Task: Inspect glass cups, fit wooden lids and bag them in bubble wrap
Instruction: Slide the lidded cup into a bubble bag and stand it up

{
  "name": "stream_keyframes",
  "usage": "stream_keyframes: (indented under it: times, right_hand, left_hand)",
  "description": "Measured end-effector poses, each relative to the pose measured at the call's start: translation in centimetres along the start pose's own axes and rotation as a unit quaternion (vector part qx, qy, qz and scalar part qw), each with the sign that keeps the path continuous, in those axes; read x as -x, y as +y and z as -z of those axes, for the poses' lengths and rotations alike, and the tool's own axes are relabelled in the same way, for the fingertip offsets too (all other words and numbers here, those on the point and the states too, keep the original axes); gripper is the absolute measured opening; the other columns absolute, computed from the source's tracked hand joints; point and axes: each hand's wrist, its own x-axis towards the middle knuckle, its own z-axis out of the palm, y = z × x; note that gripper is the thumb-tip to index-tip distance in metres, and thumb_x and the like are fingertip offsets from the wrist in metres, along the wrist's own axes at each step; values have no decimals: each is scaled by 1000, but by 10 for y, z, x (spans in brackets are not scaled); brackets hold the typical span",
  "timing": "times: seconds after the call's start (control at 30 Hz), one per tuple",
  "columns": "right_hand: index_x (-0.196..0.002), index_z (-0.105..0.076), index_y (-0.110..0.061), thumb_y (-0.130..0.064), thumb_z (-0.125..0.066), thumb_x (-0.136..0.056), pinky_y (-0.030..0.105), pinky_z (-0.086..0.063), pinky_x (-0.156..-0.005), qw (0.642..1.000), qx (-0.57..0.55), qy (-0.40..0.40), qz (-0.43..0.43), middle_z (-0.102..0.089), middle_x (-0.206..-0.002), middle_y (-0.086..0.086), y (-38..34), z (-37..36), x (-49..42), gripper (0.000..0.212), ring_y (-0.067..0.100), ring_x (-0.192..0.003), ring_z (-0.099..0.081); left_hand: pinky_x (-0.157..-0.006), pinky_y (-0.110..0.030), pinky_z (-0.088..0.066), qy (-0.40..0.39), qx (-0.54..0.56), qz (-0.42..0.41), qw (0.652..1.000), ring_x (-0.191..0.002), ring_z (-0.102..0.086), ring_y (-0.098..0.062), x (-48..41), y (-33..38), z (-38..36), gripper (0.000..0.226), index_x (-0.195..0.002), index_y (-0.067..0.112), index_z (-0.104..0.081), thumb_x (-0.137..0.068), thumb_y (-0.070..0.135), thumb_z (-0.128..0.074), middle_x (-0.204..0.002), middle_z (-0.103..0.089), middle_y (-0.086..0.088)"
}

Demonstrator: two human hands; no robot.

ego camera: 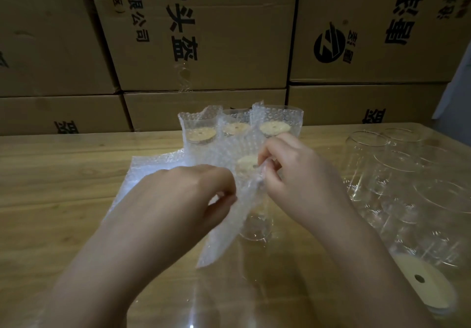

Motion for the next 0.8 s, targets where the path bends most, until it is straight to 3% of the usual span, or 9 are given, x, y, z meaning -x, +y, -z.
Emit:
stream_keyframes:
  times: [0.1, 0.23, 0.33, 0.4, 0.47, 0.57, 0.67, 0.8]
  right_hand:
    - [-85, -45, -28, -14, -44, -89, 28, -29, -50, 999, -44, 24, -11, -49, -98, -12, 2, -1, -1, 15, 8, -62, -46]
    - [-109, -42, -31, -15, -45, -93, 37, -49, -61, 985, -130, 85, -74, -44, -116, -14, 5, -8, -3, 23, 7, -73, -56]
    - [-102, -43, -27, -32, -48, -95, 34, -46, -71, 989, -100, 10, -108, -43, -114, -11, 15, -20, -6, 9, 12, -95, -55]
    - [-97, -45, -27, -44, -51, -93, 27, -38, -71, 988, -87, -76, -100, -41, -113, -11, 20, -29, -5, 18, 14, -105, -49]
    - [-98, -43, -31, -53, -53, -88, 27, -36, -73, 985, -87, -111, -96, -41, -114, -12, 21, -35, -5, 27, 12, -108, -47]
    - [-98, -30, -38, -61, -60, -80, 27, -35, -66, 988, -41, -125, -80, -40, -116, -13, 22, -41, -5, 42, 12, -99, -50]
    - [-97, -22, -42, -61, -66, -76, 26, -39, -62, 986, -41, -142, -73, -39, -120, -13, 24, -44, -4, 52, 11, -96, -53]
    - [-97, -26, -41, -58, -69, -73, 19, -35, -56, 988, -60, -120, -81, -41, -117, -14, 25, -47, -4, 53, 8, -88, -52]
  left_hand:
    - [-51, -39, -53, 59, 19, 40, 997, -61, -60, -4, 2, -11, 0, 17, -90, 28, -63, -82, 30, -48, -74, -59, 19]
    - [-67, -27, -51, 4, 81, 48, 996, -85, -58, 1, 6, -21, 1, 32, -93, 44, -61, -71, 53, -40, -86, -56, 21]
    - [-69, -17, -46, -17, 71, 43, 996, -94, -53, 9, 5, -27, -2, 39, -92, 50, -58, -65, 73, -40, -88, -55, 25]
    - [-69, -18, -47, -17, 71, 34, 997, -91, -54, 8, 3, -30, -3, 44, -92, 45, -65, -71, 78, -46, -85, -57, 25]
    - [-67, -25, -49, -1, 65, 27, 997, -79, -57, 3, 1, -33, -3, 43, -90, 36, -72, -80, 71, -48, -83, -59, 21]
    - [-57, -30, -50, 30, 39, 9, 999, -71, -56, 0, -1, -34, -1, 43, -84, 29, -74, -77, 59, -43, -79, -59, 18]
    - [-45, -26, -43, 54, 6, -5, 998, -56, -51, 0, -1, -32, 2, 36, -80, 29, -73, -80, 53, -46, -75, -56, 18]
    - [-38, -25, -38, 73, -17, -15, 997, -46, -45, -2, -3, -30, -1, 33, -78, 28, -72, -86, 53, -51, -72, -57, 18]
